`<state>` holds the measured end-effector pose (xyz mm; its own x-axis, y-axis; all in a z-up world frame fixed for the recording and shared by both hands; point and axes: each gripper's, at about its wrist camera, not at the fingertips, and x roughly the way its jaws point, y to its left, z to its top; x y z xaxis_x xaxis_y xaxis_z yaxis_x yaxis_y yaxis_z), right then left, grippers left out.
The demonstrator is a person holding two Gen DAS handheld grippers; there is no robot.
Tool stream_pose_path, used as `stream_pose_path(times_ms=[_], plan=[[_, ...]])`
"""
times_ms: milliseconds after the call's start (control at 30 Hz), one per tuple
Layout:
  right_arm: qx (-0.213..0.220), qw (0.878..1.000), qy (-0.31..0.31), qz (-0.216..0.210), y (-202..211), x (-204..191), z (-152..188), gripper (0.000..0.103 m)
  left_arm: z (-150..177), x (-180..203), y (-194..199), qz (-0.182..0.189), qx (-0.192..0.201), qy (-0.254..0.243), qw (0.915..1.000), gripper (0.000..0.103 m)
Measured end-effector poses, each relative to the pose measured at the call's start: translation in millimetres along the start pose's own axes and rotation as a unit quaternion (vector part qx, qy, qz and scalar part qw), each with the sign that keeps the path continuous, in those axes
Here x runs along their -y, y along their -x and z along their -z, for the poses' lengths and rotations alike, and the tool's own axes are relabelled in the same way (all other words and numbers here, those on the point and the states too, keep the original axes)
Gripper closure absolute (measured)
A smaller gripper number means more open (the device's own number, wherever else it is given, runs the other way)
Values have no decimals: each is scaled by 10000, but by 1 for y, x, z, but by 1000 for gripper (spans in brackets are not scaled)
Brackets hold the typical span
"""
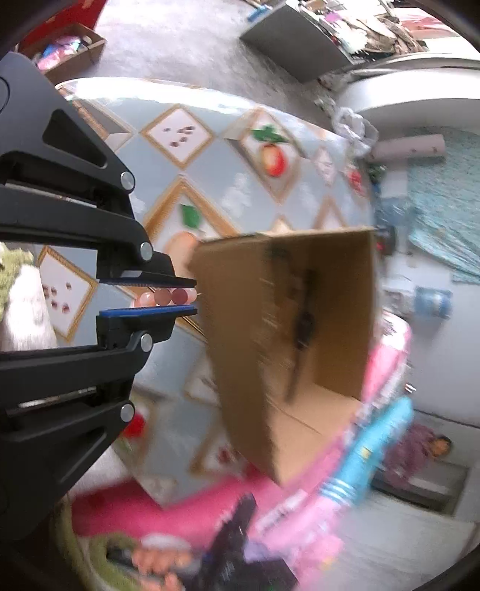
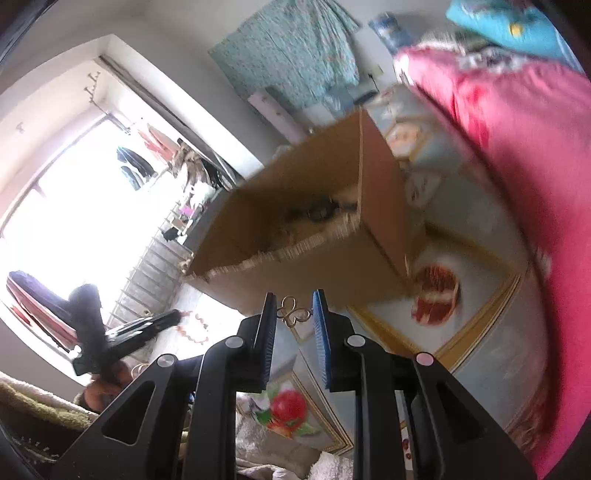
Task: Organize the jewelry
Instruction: 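Carry the pink bracelet into the box and open the left tool while the right tool carries the butterfly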
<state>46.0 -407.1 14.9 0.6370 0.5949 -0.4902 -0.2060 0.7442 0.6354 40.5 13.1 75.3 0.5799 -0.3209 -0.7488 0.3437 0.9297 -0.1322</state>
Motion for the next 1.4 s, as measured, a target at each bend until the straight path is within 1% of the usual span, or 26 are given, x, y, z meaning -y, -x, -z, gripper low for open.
stream_pose_path(times_ms=[100,200,267,367,433,467,500,533,567,600,633,667,733,767,900,967,1033,1133,1200,1267,1400], plan=[[215,9996,171,-52,12,-11,-17,83,-25,10,32,312,424,-44,9986,95],[326,9986,422,-55,11,-26,-42,83,-51,15,45,704,755,-48,9946,95],[272,9977,615,28,4,-33,-58,83,-65,18,46,857,936,-112,9918,95],[-72,9951,973,132,-23,-47,-84,83,-82,19,28,1028,1038,-93,9892,95],[-517,9907,1222,302,-53,-54,-97,83,-95,19,5,1209,916,-4,9884,95],[-729,9881,1314,334,-67,-56,-101,83,-99,19,-10,1263,793,41,9888,95],[-1042,9839,1395,402,-87,-57,-107,83,-102,20,-20,1279,689,71,9894,95],[-1294,9797,1451,493,-102,-57,-110,83,-106,20,-37,1346,495,100,9896,95],[-1547,9744,1522,590,-117,-56,-111,83,-108,20,-50,1400,356,122,9894,95],[-1876,9660,1617,736,-137,-54,-114,83,-110,22,-66,1433,177,141,9894,95],[-2097,9592,1687,863,-150,-53,-114,83,-108,22,-76,1471,41,157,9890,95],[-2386,9490,1801,1004,-167,-52,-115,83,-108,23,-86,1524,-108,180,9881,95],[-2704,9364,1924,1140,-187,-52,-116,83,-108,25,-100,1616,-290,189,9863,95],[-2937,9265,1990,1258,-202,-51,-115,83,-108,28,-106,1646,-375,166,9855,95],[-3433,9042,2083,1455,-231,-47,-109,83,-107,34,-118,1664,-536,78,9846,95],[-3543,8999,2054,1496,-238,-45,-106,83,-107,34,-123,1682,-599,96,9839,95],[-3536,9033,1935,1464,-240,-42,-108,82,-106,32,-127,1699,-682,150,9830,95],[-3333,9182,1693,1312,-229,-38,-114,82,-104,31,-133,1714,-797,206,9818,95],[-3036,9335,1506,1170,-214,-36,-124,82,-104,32,-134,1680,-832,200,9821,95],[-2601,9509,1366,969,-185,-35,-133,82,-104,35,-136,1670,-882,199,9818,95],[-1866,9717,1141,898,-137,-29,-144,82,-107,43,-145,1690,-980,211,9805,95]])
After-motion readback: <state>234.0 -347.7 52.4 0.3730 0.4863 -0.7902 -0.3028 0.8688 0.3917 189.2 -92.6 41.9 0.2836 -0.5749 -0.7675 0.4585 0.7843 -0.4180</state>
